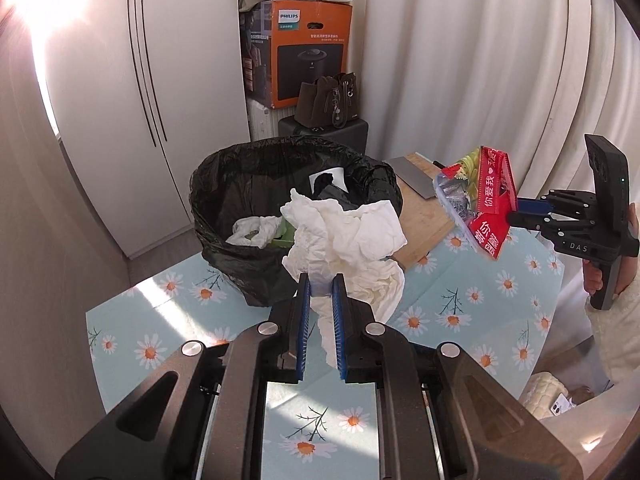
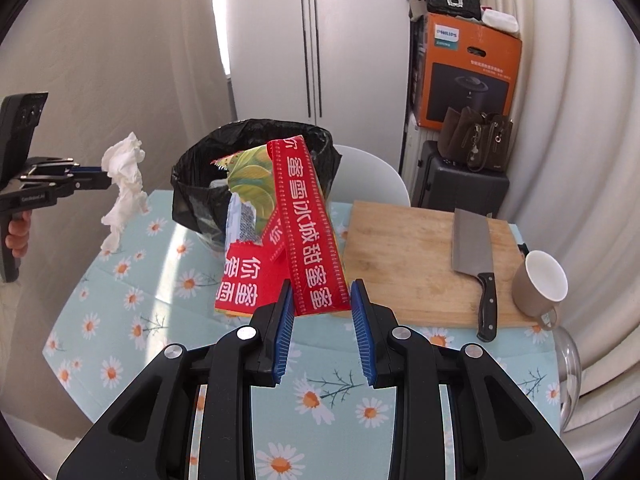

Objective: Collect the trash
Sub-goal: 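Lift and carry the tissue and red packet over the bag, then open both tools to drop the tissue and red packet into the bag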

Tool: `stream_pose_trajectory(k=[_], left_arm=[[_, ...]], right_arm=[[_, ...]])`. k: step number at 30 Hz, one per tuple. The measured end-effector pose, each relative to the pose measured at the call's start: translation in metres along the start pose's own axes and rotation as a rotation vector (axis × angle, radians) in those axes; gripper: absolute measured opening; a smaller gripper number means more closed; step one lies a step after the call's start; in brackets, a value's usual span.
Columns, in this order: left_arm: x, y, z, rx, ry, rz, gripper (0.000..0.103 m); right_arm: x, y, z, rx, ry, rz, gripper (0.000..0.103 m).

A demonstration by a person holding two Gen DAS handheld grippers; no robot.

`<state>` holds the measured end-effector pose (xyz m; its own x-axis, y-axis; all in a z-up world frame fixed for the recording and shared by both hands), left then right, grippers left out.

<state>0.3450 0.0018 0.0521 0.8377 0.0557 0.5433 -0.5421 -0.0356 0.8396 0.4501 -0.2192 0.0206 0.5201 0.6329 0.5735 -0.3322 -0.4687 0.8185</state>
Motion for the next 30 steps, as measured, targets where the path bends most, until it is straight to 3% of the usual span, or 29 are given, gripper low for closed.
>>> stream_pose_trajectory(k=[5, 14, 30], left_arm=[[0.030, 0.001, -0.015, 0.006, -0.055, 0.019, 0.012], [0.082, -0.008, -0.040, 0.014, -0.142, 0.026, 0.012], [0.109, -0.112, -0.074, -0.077, -0.174, -0.136, 0.012]], right_arm=[[0.044, -0.002, -0.009, -0.014, 0.034, 0.027, 0.027], [0.111, -0.039, -0.029, 0.052, 0.059, 0.017, 0.027], [0.166, -0.137, -0.030, 0.038, 0.087, -0.122, 0.027]])
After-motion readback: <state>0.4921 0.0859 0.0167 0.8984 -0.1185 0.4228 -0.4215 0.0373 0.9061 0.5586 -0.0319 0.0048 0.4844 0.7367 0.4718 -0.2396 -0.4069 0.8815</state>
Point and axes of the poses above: each gripper's, at about its wrist camera, not at the fingertips, and y roughly against the way its jaws point, z to its right, x to its top, the point moved 9 cm from there along -y, roughly the way its jaws point, and after that the axes turned 13 degrees about -z, right-handed, at the moved point
